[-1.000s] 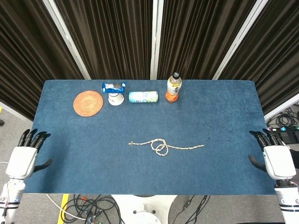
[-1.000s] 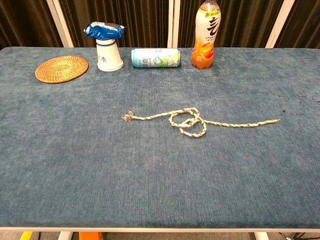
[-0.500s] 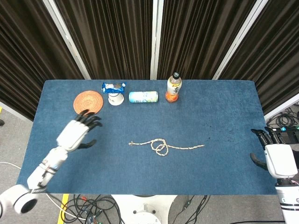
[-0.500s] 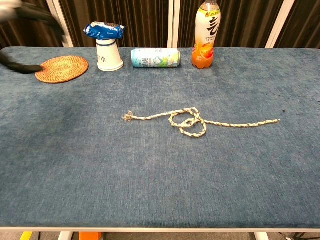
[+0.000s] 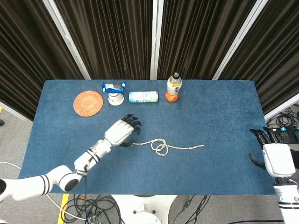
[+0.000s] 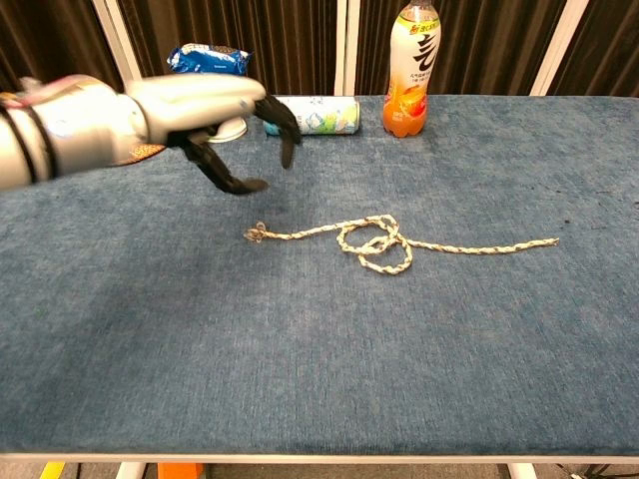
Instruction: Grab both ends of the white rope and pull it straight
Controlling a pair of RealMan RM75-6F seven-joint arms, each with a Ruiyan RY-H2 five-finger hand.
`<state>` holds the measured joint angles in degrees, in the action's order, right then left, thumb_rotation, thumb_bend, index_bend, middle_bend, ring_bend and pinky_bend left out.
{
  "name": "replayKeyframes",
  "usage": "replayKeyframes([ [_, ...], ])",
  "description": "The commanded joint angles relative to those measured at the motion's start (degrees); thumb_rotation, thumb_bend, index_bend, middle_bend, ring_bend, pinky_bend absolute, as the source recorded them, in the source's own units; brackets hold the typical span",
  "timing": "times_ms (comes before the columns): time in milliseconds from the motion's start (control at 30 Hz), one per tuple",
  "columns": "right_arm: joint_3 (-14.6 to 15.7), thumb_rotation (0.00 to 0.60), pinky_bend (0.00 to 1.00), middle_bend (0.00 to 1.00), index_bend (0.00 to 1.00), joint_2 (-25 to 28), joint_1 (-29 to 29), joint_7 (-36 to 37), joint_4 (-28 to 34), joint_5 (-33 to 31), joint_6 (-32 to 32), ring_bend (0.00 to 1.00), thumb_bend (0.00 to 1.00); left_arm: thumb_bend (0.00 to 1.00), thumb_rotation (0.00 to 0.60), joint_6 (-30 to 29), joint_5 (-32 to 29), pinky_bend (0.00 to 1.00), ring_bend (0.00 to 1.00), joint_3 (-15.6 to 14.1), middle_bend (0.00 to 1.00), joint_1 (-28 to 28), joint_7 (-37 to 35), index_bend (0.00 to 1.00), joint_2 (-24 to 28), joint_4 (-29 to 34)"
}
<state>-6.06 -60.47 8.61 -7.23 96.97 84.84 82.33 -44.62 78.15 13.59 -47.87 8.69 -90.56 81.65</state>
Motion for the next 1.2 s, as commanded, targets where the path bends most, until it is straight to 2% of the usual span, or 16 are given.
replayKeyframes([
  [33,0.0,0.600,0.24,0.24,0.19,-0.1,0.1,0.1,-0.2,-0.3,-0.3,0.11,0.18,0.32,0.600,0.4,-3.4,0.08,0.12,-0.1,0.21,-1.5,2.8,0.47,-3.7,-2.9],
  [400,0.4,0.600,0.24,0.24,0.19,-0.6,0.3,1.3,-1.4,-0.3,-0.9,0.11,0.18,0.32,0.600,-2.1,-9.8,0.00,0.04,-2.6,0.18,-1.8,11.5,0.47,-9.7,-6.6],
  [667,0.8,0.600,0.24,0.24,0.19,-0.9,0.2,1.9,-1.9,-0.2,-1.1,0.11,0.18,0.32,0.600,-1.6,-12.3,0.00,0.04,-3.3,0.18,-2.7,13.8,0.47,-12.3,-9.8],
  [1200,0.8,0.600,0.24,0.23,0.19,-0.9,0.0,2.6,-2.5,-0.2,-0.5,0.11,0.18,0.32,0.600,-2.1,-14.0,0.00,0.04,-3.6,0.18,-3.4,14.7,0.51,-13.5,-10.4],
])
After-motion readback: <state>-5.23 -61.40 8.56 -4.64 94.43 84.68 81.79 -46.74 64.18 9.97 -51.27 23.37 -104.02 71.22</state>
